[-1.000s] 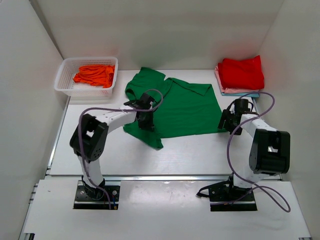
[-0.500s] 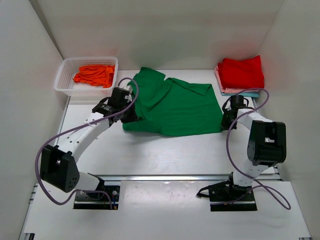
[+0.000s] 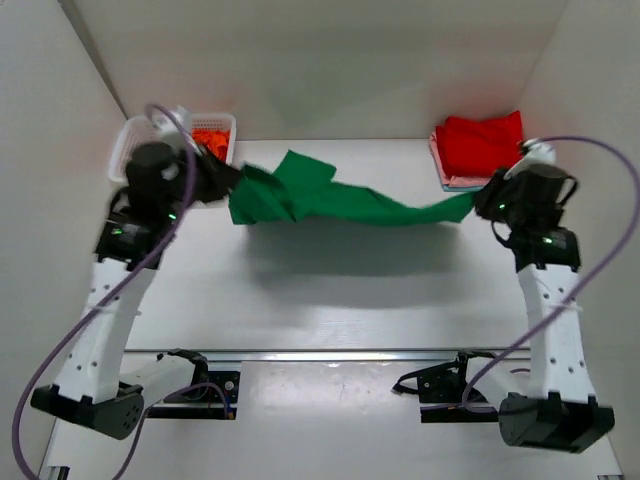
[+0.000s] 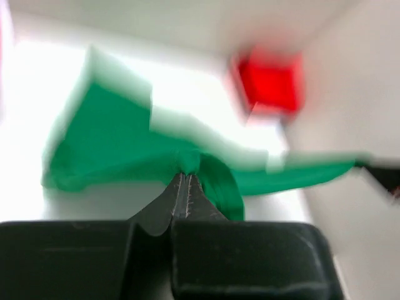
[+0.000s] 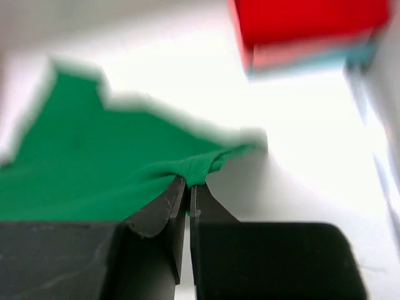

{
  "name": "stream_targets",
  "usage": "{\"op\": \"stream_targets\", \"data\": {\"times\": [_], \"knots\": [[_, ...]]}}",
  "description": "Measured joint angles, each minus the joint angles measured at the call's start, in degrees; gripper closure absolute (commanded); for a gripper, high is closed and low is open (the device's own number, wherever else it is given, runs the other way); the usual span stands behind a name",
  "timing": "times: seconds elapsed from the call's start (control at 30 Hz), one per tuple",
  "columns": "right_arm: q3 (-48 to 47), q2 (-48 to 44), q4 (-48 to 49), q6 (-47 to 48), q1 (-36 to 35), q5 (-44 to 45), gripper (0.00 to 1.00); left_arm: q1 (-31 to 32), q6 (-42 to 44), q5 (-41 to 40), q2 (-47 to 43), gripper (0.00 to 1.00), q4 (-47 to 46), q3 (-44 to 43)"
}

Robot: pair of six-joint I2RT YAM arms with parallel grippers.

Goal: Fold and stack the t-shirts
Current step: Flatten out the tshirt

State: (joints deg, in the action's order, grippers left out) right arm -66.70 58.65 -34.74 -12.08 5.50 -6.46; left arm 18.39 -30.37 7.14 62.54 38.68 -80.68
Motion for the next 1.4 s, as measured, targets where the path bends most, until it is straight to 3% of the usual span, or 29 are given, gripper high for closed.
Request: {"op": "stream_targets", "data": {"times": [0.07, 0.1, 0.2, 0.27, 0.37, 0.47, 0.6, 0.7, 0.77, 0.83, 0.9, 1.0, 1.13, 1.27, 1.4], "knots": [[-7.1, -2.1, -0.8, -0.2, 1.3, -1.6, 1.00, -4.0, 0.7, 1.5, 1.8, 1.00, 1.2, -13.4], [-14.1, -3.1, -1.0, -0.5, 1.8, -3.1, 1.00, -5.0, 1.5, 2.1, 4.5, 1.00, 0.3, -26.7], [-21.9, -2.7, -2.5, -0.9, 1.7, -5.4, 1.00, -5.0, 2.1, 4.3, 6.7, 1.00, -1.5, -40.6], [-26.0, -1.9, -2.3, -1.0, 1.7, -6.7, 1.00, -6.0, 2.1, 5.3, 6.6, 1.00, -3.4, -44.0], [-28.3, 0.2, -2.0, -1.0, 1.0, -8.1, 1.00, -6.5, 2.1, 6.1, 5.9, 1.00, -5.9, -42.6], [-28.0, 4.7, -1.2, -0.7, -1.1, -8.2, 1.00, -6.5, 2.5, 6.9, 5.7, 1.00, -8.7, -34.6], [-26.0, 13.4, 1.0, 0.2, -4.2, -7.8, 1.00, -6.7, 4.3, 7.0, 13.4, 1.00, -7.7, -27.1], [-25.9, 21.2, 1.9, 0.7, -5.0, -7.4, 1.00, -6.7, 6.7, 5.7, 25.6, 1.00, -4.3, -31.9], [-27.2, 25.4, 1.4, 1.0, -4.8, -7.6, 1.00, -7.0, 7.8, 5.1, 35.0, 1.00, 0.1, -40.9], [-32.1, 29.6, 0.2, 1.2, -3.9, -8.0, 1.00, -8.1, 7.7, 5.5, 43.2, 1.00, 2.2, -51.8], [-39.4, 33.0, -1.0, 1.2, -2.7, -8.3, 1.00, -10.3, 5.9, 7.4, 45.3, 1.00, 0.8, -54.7], [-50.0, 35.4, -0.2, 1.1, -0.5, -9.9, 1.00, -15.1, 2.9, 9.0, 42.2, 1.00, -0.6, -54.1], [-50.5, 30.7, 3.3, 0.1, 2.8, -12.3, 1.00, -17.2, 1.0, 9.3, 34.9, 1.00, -2.8, -53.6], [-38.2, 22.5, 7.1, -0.2, 4.5, -13.5, 1.00, -13.6, 1.6, 10.1, 24.6, 1.00, -5.5, -46.4], [-21.6, 16.5, 10.2, -0.4, 4.8, -14.3, 0.99, -10.3, 3.1, 10.3, 11.8, 1.00, -10.6, -25.7]]}}
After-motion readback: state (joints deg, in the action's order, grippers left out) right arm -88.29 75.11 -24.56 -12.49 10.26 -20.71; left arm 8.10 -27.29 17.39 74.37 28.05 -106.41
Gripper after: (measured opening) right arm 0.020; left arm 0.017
